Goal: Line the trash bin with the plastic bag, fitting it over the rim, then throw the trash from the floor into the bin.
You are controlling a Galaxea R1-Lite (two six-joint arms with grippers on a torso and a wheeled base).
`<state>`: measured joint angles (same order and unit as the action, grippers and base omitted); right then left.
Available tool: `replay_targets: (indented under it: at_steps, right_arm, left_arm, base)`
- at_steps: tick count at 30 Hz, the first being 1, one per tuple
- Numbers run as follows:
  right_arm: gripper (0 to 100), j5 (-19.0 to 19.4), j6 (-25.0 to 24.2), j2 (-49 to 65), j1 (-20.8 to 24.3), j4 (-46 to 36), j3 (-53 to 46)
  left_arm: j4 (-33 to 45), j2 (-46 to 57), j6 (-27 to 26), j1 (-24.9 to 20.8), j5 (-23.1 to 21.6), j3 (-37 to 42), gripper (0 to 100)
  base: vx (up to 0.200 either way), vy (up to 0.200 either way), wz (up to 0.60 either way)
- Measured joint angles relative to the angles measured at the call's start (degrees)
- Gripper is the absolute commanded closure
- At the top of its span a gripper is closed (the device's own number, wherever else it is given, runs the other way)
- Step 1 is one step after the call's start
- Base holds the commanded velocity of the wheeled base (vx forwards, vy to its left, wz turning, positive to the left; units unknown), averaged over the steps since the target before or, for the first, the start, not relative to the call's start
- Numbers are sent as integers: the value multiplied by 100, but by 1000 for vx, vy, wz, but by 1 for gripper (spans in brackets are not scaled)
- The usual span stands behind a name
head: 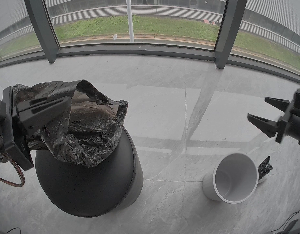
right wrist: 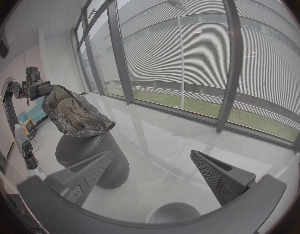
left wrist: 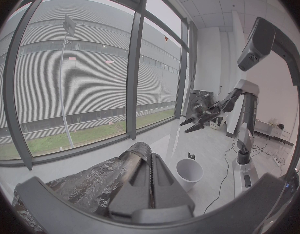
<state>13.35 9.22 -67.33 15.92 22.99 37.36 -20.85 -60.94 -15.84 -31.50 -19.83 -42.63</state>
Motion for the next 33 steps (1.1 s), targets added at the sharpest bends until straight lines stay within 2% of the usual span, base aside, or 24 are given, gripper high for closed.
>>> replay_targets:
  at_steps: [8,16,21,33]
  right_arm:
    - [0,639,211,-2270,444,1204,1068]
    - [0,1386,351,-3802,1418,2200,1729]
    - [0,1470,364,-4139,1816,2372,1815]
    - [0,1457,367,-4284,2013,2392,1625]
  left_arm:
    - [-197,-199,-15,-347,-9,-373,100]
    - [-452,-389,-30,-658,-323,-649,100]
    - [-505,-446,-33,-733,-382,-592,100]
    - [-514,-538,-41,-752,-393,-538,100]
  base:
    - [0,0,0]
    - [0,0,0]
    - [0,0,0]
    - [0,0,0]
